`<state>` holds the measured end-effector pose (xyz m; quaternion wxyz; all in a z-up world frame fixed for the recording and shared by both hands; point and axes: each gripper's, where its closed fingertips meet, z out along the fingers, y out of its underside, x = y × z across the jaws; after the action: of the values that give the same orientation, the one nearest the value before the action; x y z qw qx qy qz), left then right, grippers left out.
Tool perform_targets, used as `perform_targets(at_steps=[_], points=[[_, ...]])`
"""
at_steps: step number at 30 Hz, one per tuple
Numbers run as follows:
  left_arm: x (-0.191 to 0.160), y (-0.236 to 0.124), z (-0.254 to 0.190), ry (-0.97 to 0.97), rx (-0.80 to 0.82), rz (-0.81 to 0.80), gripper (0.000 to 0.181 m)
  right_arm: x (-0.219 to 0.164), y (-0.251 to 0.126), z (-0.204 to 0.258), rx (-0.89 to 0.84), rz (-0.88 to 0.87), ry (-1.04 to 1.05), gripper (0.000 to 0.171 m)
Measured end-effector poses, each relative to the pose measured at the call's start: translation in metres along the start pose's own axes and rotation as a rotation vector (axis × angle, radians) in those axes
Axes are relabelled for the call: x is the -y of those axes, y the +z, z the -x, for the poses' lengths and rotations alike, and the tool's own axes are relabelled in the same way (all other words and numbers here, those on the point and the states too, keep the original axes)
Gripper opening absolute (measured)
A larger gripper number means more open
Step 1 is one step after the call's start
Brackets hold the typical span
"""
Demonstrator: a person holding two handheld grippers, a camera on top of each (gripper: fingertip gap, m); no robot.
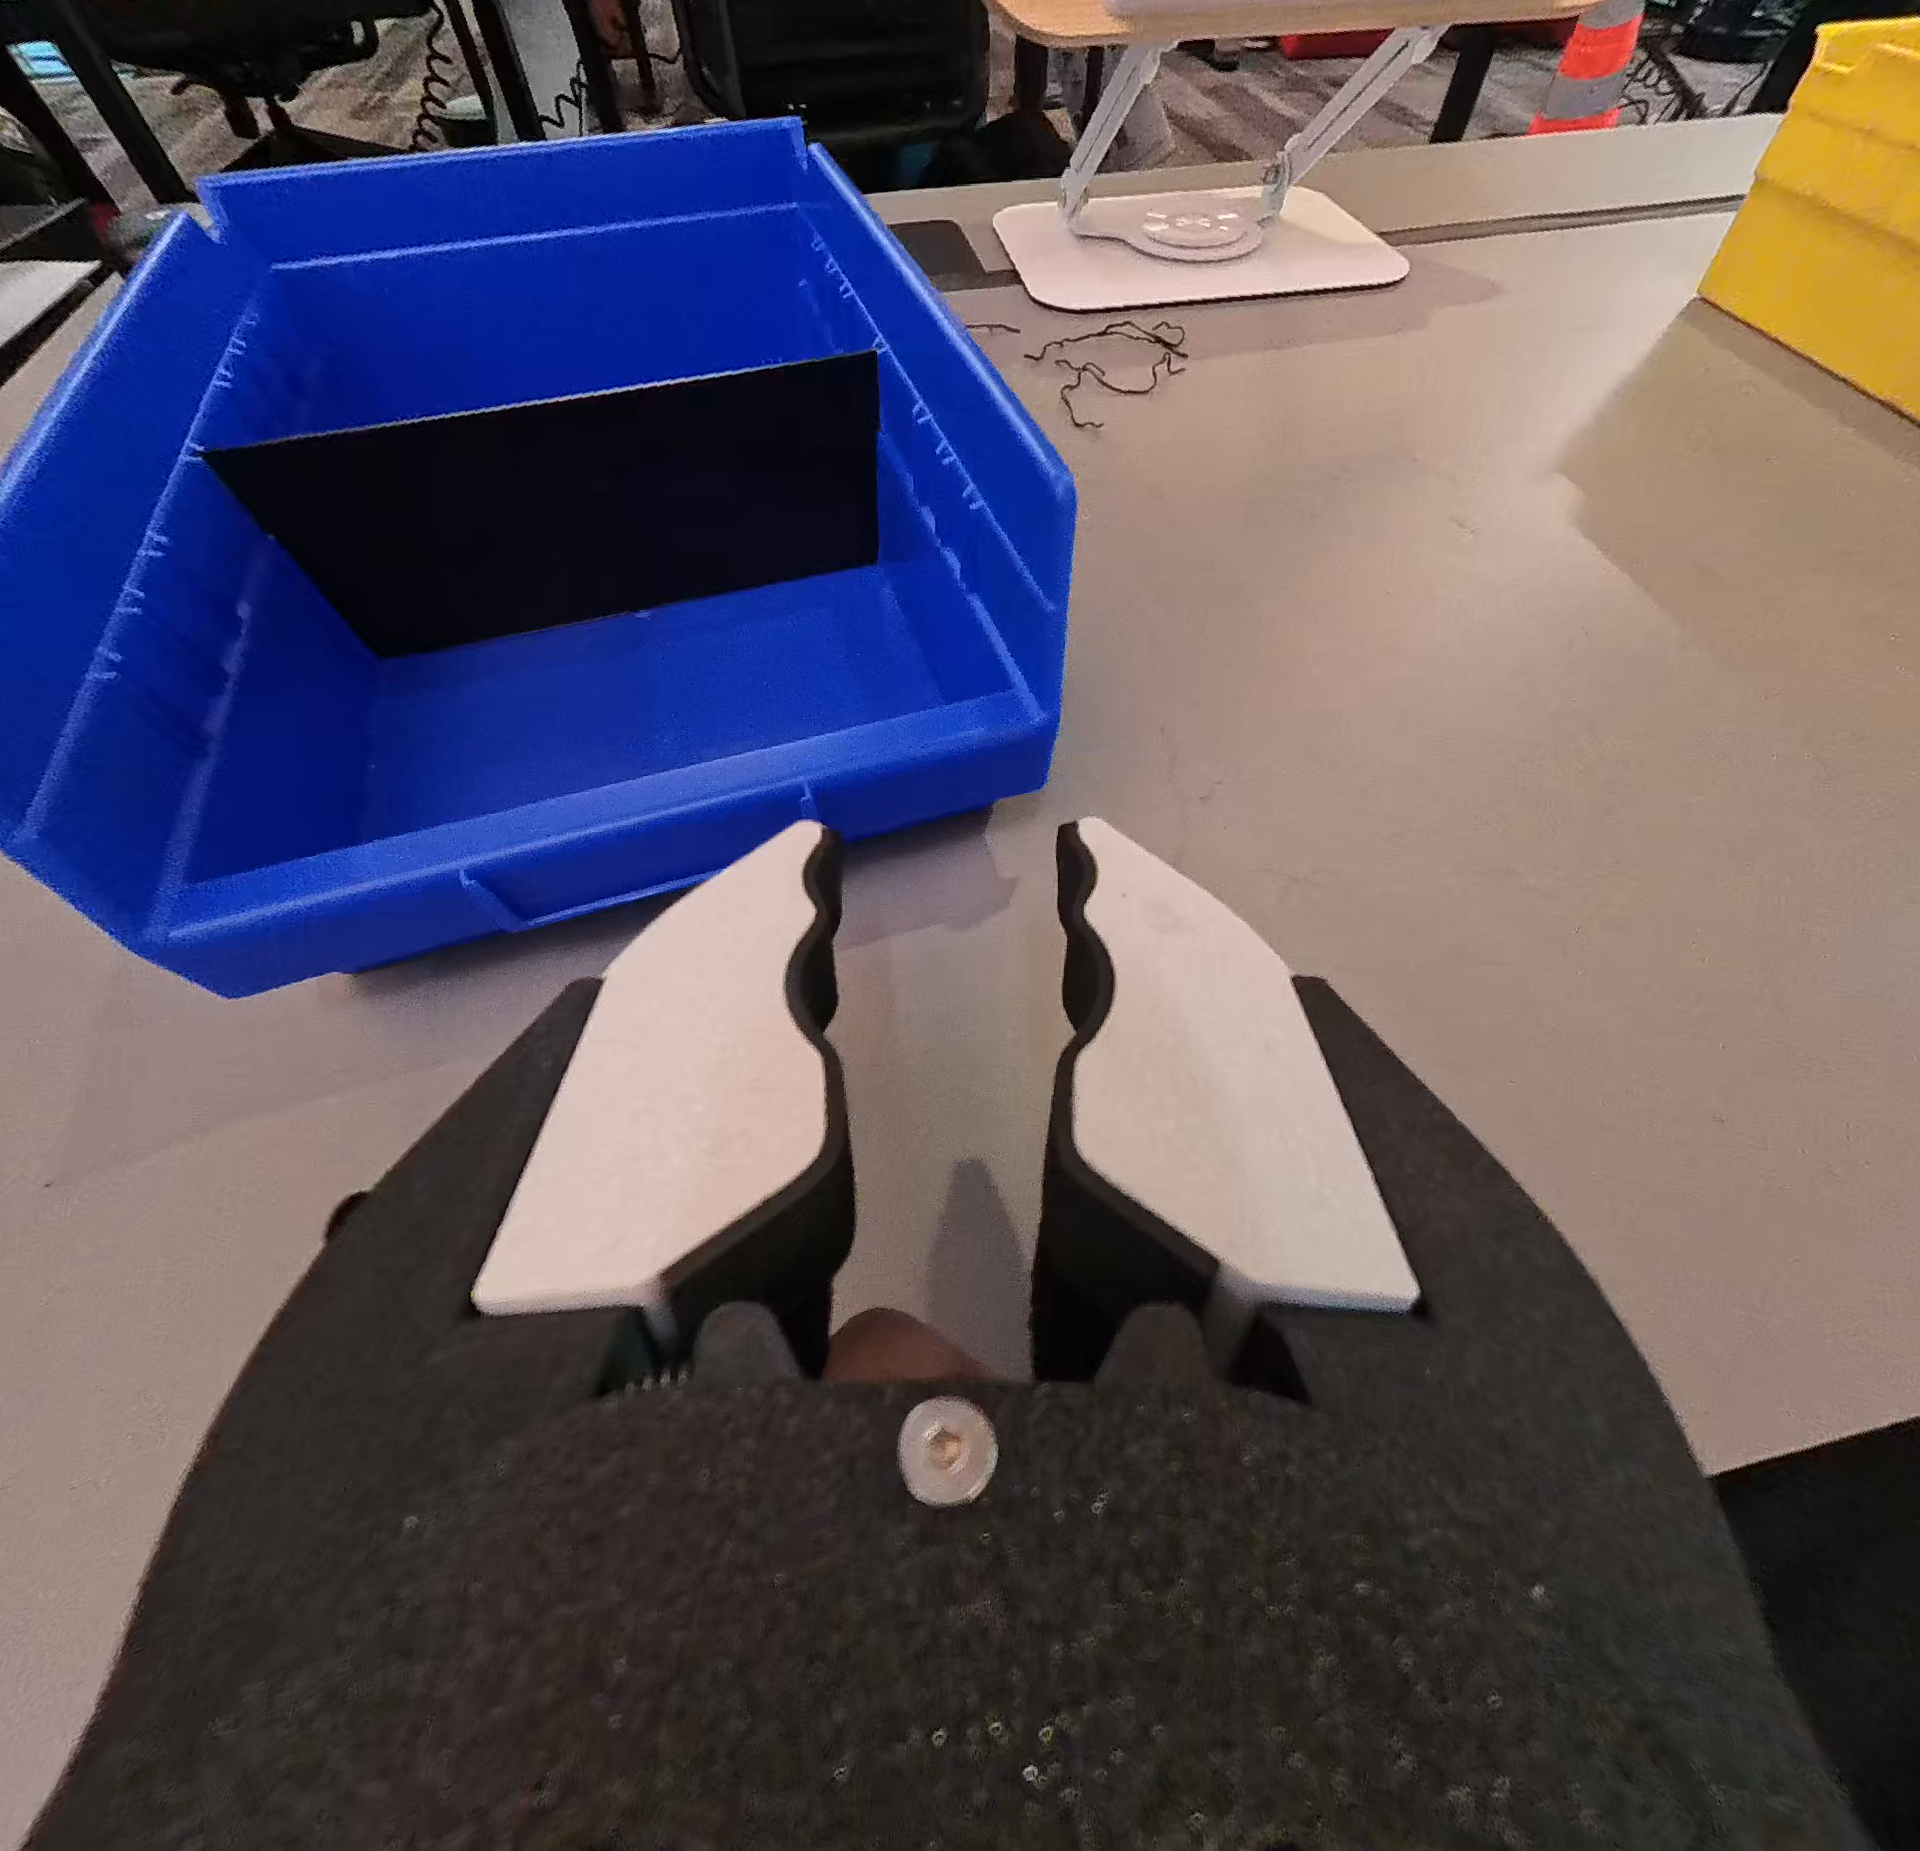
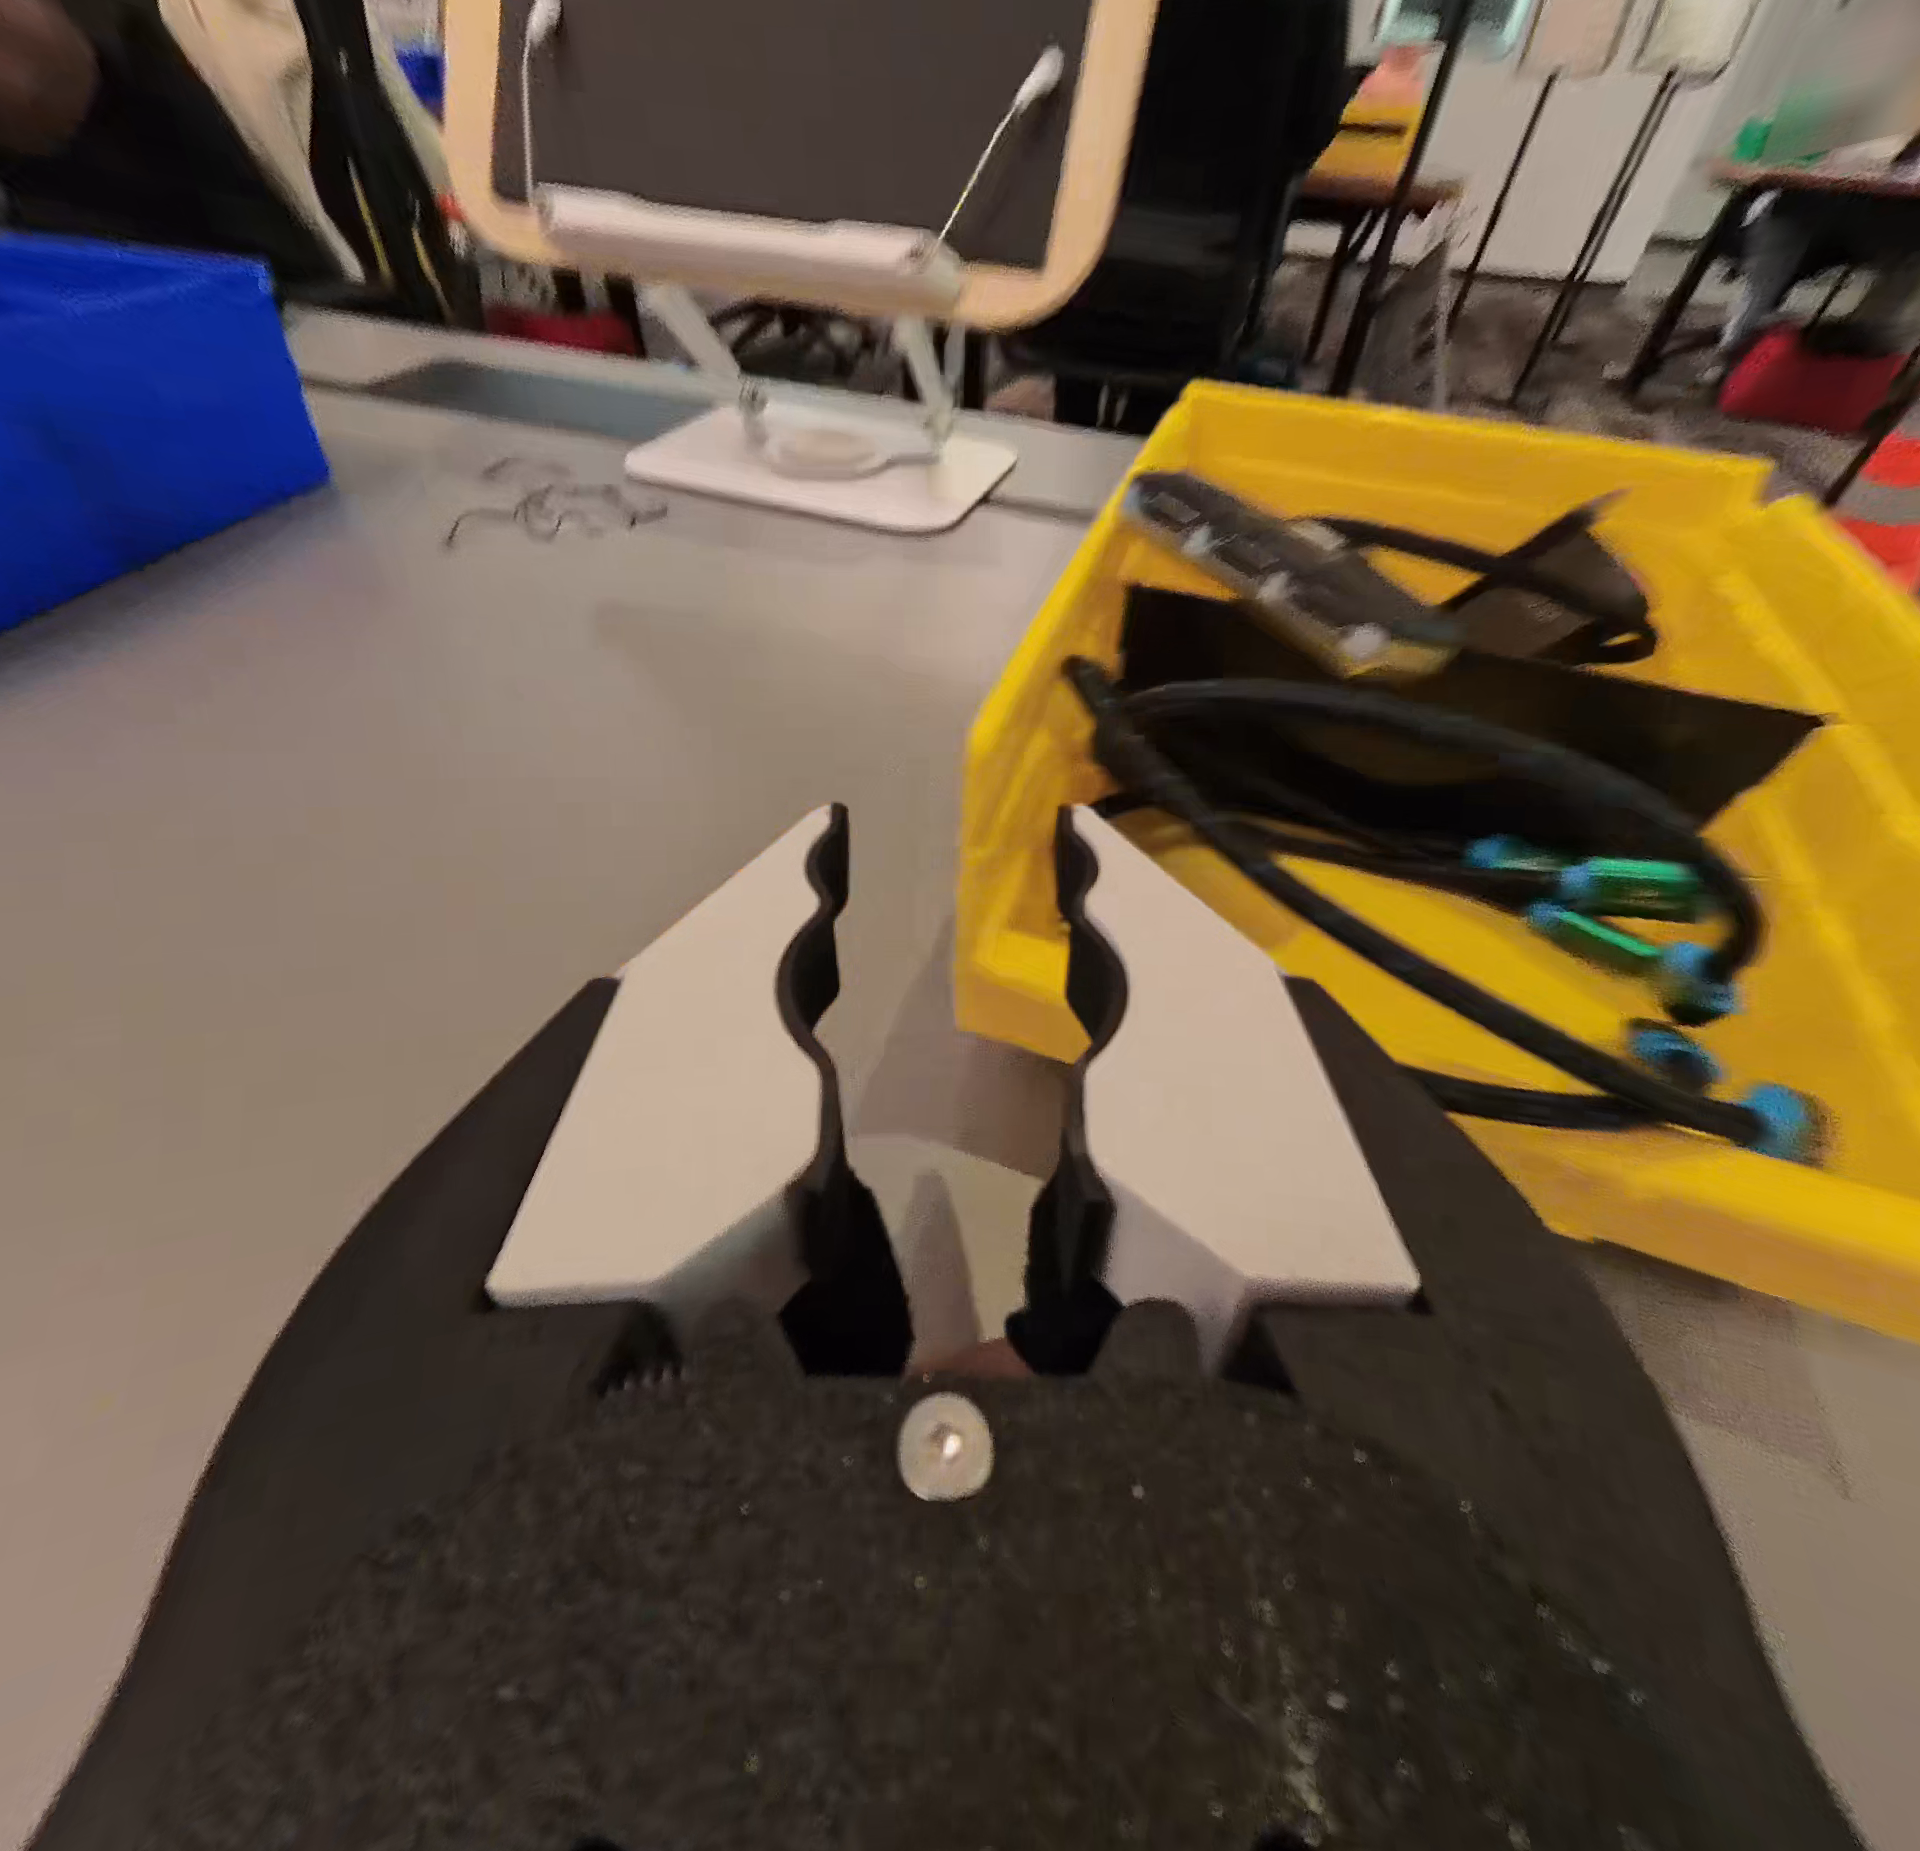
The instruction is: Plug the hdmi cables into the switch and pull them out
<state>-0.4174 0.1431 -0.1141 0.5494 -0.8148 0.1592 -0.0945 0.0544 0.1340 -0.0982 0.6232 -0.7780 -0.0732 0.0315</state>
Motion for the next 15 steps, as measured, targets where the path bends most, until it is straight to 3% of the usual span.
perform_targets(at_steps=[4,8,15], points=[[0.0,0.001,-0.004,0.025,0.004,-0.002,0.041,-0.01,0.037,0.006,-0.157,0.063,-0.004,0.054],[0.0,0.002,-0.013,0.051,-0.017,-0.005,0.045,-0.008,0.053,0.02,-0.174,0.068,0.016,0.078],[-0.003,0.011,-0.068,0.121,-0.133,0.021,0.051,0.015,0.027,0.062,0.106,-0.023,0.125,0.056]])
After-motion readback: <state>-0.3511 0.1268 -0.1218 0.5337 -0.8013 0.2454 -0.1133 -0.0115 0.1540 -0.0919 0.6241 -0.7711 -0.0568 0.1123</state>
